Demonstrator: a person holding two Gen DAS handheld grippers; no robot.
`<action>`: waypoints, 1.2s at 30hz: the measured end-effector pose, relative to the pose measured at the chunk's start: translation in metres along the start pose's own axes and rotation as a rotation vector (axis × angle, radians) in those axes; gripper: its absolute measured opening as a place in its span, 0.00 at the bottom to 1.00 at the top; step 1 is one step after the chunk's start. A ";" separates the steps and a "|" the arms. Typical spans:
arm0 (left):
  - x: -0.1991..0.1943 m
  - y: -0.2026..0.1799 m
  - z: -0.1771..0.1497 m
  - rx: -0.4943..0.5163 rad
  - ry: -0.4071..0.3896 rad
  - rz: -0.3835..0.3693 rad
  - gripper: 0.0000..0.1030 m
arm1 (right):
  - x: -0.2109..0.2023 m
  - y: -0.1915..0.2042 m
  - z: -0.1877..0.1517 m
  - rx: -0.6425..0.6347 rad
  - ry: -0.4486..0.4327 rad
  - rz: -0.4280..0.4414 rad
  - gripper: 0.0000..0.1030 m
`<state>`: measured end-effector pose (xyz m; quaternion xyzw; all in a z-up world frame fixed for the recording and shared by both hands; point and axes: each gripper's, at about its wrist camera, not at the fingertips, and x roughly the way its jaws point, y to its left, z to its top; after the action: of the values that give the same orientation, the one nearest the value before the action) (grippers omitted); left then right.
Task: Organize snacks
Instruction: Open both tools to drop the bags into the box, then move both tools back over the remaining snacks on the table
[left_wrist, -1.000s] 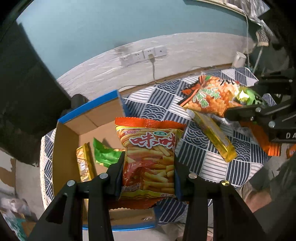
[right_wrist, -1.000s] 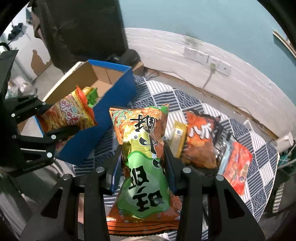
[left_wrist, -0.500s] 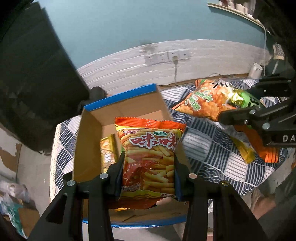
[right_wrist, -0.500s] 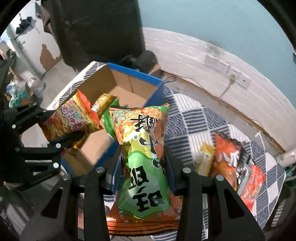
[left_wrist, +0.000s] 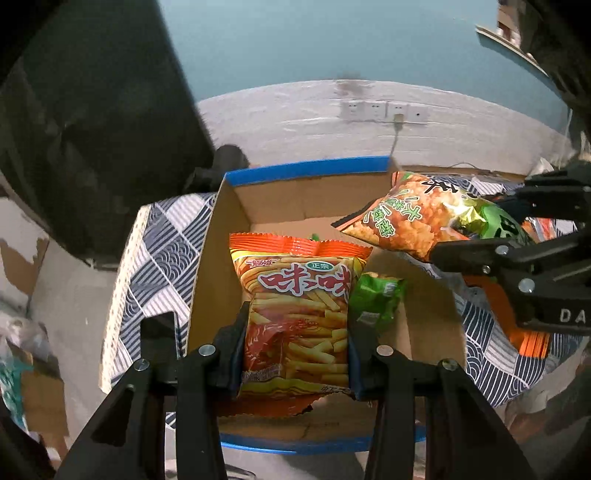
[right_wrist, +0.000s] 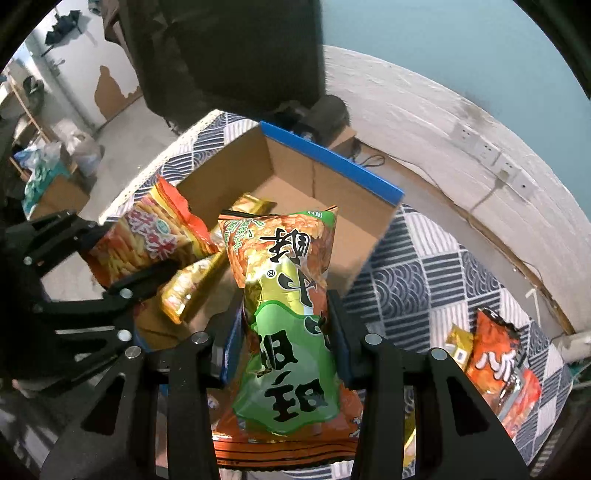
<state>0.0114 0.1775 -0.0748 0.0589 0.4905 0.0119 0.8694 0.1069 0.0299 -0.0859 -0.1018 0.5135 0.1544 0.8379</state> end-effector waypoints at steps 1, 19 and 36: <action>0.001 0.003 0.000 -0.011 0.000 -0.001 0.43 | 0.002 0.001 0.001 -0.002 0.004 0.002 0.40; -0.007 0.025 0.004 -0.075 -0.020 0.030 0.62 | -0.008 0.005 0.005 -0.016 -0.036 -0.019 0.57; -0.024 -0.044 0.021 0.075 -0.038 -0.033 0.64 | -0.047 -0.058 -0.052 0.012 -0.039 -0.115 0.63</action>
<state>0.0150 0.1296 -0.0489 0.0837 0.4751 -0.0219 0.8757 0.0649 -0.0486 -0.0672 -0.1230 0.4912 0.1047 0.8560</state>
